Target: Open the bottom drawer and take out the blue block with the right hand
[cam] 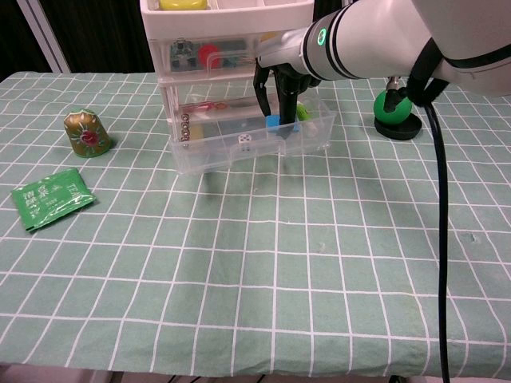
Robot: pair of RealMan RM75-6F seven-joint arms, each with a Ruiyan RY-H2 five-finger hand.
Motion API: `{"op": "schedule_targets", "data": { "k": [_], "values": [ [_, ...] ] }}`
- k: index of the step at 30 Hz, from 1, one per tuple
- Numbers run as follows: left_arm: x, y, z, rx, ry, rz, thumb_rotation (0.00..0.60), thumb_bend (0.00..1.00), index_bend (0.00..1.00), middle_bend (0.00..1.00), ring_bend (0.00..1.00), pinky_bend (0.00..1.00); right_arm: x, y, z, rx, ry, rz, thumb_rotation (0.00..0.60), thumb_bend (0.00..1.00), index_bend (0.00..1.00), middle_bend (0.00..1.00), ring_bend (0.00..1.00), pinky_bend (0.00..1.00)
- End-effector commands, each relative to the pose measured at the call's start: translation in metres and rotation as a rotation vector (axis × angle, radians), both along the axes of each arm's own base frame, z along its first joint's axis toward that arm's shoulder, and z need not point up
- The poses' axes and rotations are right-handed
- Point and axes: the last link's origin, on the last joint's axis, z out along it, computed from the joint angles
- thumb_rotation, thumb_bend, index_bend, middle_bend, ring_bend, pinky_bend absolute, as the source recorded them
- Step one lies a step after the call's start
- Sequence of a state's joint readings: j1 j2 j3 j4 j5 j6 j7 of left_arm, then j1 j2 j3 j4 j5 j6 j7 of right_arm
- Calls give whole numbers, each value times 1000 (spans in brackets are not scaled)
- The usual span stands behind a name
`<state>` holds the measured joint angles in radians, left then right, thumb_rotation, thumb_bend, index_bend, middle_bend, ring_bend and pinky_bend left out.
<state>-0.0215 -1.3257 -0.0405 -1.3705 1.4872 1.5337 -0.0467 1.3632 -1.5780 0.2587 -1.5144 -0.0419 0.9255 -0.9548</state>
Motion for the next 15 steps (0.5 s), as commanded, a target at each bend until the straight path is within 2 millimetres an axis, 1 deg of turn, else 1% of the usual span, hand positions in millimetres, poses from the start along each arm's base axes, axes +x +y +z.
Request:
{"op": "schedule_targets", "data": {
  "k": [1,4,6,8,10,12,15],
  "values": [
    [0,0,0,0,-1,0,600,0,350,212,146,178,-1,-1,-3,2,22,3,600,59,441,943,998,1000],
    [-1,1,0,-1,-1,1,600,0,349,212,146,178,-2,-1,-4,3,25,-2,600,78,441,943,998,1000],
    [-1,1,0,0,-1,2,600,0,348,212,146,178,-3,-2,-4,1,30,1,600,111,442,943,998,1000],
    [-1,1,0,4,-3,-2,600,0,348,212,146,178,-2,-2,-5,1,25,4,600,164,455,943,998,1000],
    [-1,1,0,5,-5,-4,600,0,348,212,146,178,-2,-2,-5,1,16,7,600,226,494,943,999,1000],
    [-1,0,0,4,-8,-3,600,0,348,211,146,178,-1,-1,-5,1,5,13,600,311,566,943,1000,1000],
    [-2,-1,0,2,-13,0,600,0,347,211,146,178,1,1,0,2,-28,18,600,361,635,943,1000,1000]
  ]
}}
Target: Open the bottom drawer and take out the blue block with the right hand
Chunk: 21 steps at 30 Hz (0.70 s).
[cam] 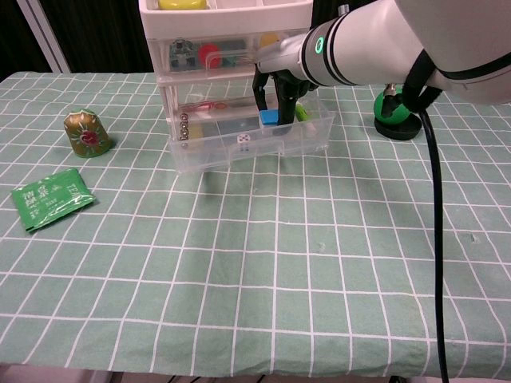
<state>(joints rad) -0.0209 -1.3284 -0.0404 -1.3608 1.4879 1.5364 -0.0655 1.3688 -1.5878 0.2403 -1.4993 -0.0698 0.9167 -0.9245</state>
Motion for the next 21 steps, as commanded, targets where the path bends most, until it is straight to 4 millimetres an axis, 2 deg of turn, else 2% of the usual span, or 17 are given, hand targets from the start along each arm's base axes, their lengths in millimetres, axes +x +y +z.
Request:
{"op": "schedule_targets", "data": {
  "k": [1,8,13,16,19,21],
  "values": [
    [0,-1,0,-2,-1,1,600,0,347,212,146,178,3,3,5,3,-39,6,600,363,642,943,1000,1000],
    [3,0,1,1,1,-14,600,0,347,211,146,178,8,25,33,-8,-158,79,600,362,652,942,1000,1000],
    [7,1,2,5,2,-29,600,0,347,211,146,178,-2,43,60,-61,-259,121,600,363,652,943,1000,1000],
    [8,0,2,6,3,-33,600,0,347,211,146,178,-23,58,76,-81,-316,118,600,363,653,943,1000,1000],
    [10,0,2,7,4,-38,600,0,347,212,146,179,-58,75,88,-86,-313,99,600,363,653,943,1000,1000],
    [11,0,2,8,4,-42,600,0,347,211,146,178,-80,83,89,-86,-284,89,600,363,652,943,999,1000]
  ]
}}
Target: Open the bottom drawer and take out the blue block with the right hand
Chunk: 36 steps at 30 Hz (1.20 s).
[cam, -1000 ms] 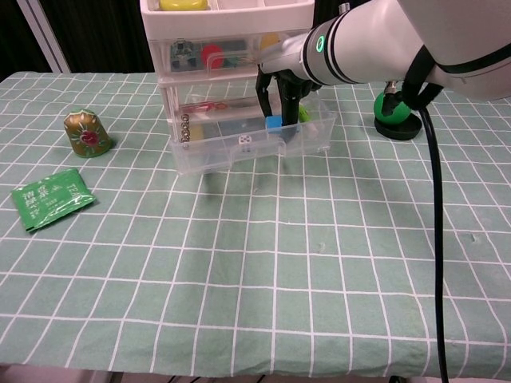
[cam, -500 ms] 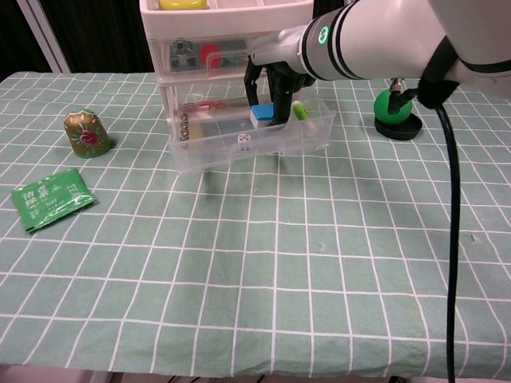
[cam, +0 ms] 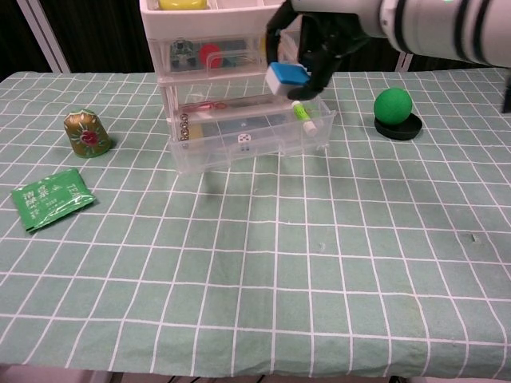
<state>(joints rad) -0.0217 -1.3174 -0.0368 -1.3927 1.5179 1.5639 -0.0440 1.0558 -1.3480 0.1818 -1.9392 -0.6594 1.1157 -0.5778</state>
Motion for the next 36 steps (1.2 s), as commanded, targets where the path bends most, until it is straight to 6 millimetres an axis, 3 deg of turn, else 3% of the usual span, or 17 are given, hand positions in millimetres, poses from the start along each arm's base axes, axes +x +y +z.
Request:
{"op": "schedule_targets", "data": {
  "k": [1,5,9,13,17,19,23,26,27,32,36],
  "values": [
    [2,0,0,1,0,-5,600,0,347,211,146,178,-56,25,13,-3,26,-51,600,363,651,943,999,1000],
    [7,1,-2,-4,3,-17,600,0,347,211,146,179,-96,38,-2,48,73,-80,600,364,645,943,998,1000],
    [11,1,-2,-3,6,-24,600,0,347,212,146,178,-111,45,-26,109,92,-55,600,364,631,943,997,1000],
    [13,-1,-1,0,12,-22,600,0,347,211,146,178,-106,47,-52,123,110,23,600,365,602,943,994,1000],
    [16,-2,1,4,17,-24,600,0,347,211,147,178,-87,51,-81,151,86,95,600,367,563,943,992,1000],
    [16,-2,2,6,19,-23,600,0,347,211,146,178,-80,53,-92,173,89,121,600,367,507,943,991,1000],
    [14,-5,4,11,22,-13,600,0,347,212,146,178,-72,57,-105,190,136,171,600,359,243,943,988,1000],
    [13,-7,5,12,22,-9,600,0,347,211,146,178,-71,58,-98,168,155,178,600,322,40,942,983,1000],
    [13,-7,5,12,21,-8,600,0,347,211,146,178,-72,59,-93,151,158,180,600,314,13,939,982,1000],
    [12,-4,3,11,15,-14,600,0,347,211,146,178,-84,63,-44,-21,149,183,600,297,0,893,952,1000],
    [12,-1,2,8,9,-23,600,0,347,211,146,178,-109,80,8,-160,76,123,600,299,0,737,773,983]
  ]
}}
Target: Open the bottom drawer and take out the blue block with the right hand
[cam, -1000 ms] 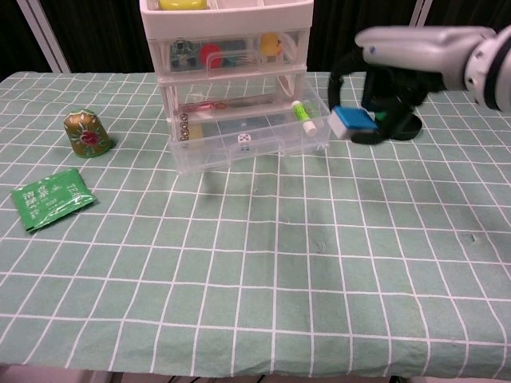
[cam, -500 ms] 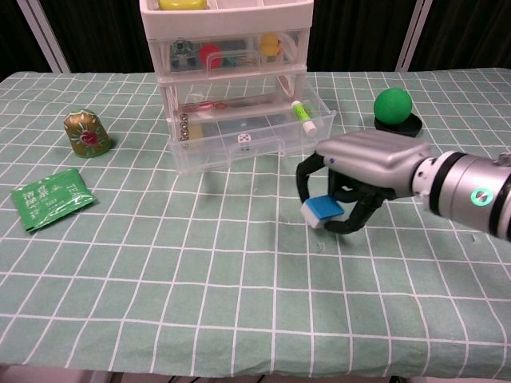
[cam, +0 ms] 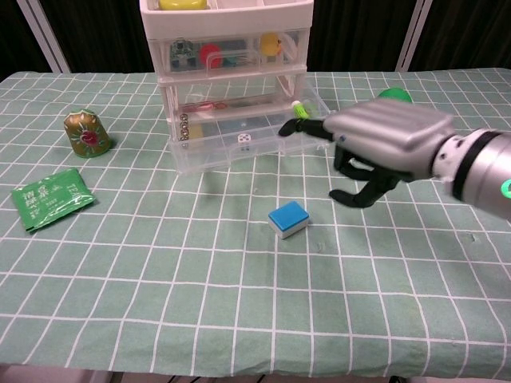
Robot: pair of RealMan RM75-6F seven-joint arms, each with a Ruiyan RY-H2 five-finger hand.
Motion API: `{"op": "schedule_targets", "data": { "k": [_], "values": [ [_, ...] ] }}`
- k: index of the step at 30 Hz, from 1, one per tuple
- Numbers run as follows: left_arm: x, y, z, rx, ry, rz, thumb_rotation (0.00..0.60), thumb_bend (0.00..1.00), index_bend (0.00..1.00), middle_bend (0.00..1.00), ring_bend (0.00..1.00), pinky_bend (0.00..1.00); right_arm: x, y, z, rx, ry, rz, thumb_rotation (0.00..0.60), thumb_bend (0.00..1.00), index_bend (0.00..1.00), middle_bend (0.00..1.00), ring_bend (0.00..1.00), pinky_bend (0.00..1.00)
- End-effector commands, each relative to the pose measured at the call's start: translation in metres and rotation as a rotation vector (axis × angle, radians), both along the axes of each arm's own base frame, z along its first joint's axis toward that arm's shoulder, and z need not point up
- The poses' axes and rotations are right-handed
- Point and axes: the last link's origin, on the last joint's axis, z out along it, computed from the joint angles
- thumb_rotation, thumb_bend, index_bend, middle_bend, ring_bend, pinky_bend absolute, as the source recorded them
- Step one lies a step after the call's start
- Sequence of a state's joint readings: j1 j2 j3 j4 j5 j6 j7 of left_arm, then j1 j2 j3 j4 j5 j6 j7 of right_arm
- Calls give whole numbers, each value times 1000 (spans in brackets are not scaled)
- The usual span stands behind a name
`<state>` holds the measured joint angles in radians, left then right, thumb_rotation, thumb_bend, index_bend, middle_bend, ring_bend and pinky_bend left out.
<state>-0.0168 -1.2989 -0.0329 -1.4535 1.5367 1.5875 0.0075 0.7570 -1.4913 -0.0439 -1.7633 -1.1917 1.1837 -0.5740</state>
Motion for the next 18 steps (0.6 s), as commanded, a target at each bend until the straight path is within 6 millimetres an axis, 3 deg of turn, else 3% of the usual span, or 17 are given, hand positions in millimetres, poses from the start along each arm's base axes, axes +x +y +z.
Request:
{"op": "schedule_targets", "data": {
  "k": [1,3,6,8,11,18],
  "values": [
    [0,2,-1,-1,-3,-6,600,0,347,211,146,178,-34,25,67,-175,-95,-61,600,299,4,670,692,941],
    [0,4,-2,-1,-5,-10,600,0,347,211,146,178,-52,35,89,-238,-126,-97,600,299,12,531,528,763],
    [2,8,-4,-1,-3,-24,600,0,347,212,146,178,-84,53,119,-330,-149,-161,600,281,10,271,191,264],
    [4,9,-5,-1,4,-32,600,0,347,212,146,178,-102,63,135,-386,-138,-200,600,242,2,116,37,54],
    [6,10,-6,0,10,-39,600,0,345,211,146,178,-129,84,153,-451,-136,-255,600,213,0,5,0,0],
    [9,8,-6,-9,11,-40,600,0,345,211,146,178,-155,110,163,-493,-169,-311,600,212,0,0,0,0]
  ]
}}
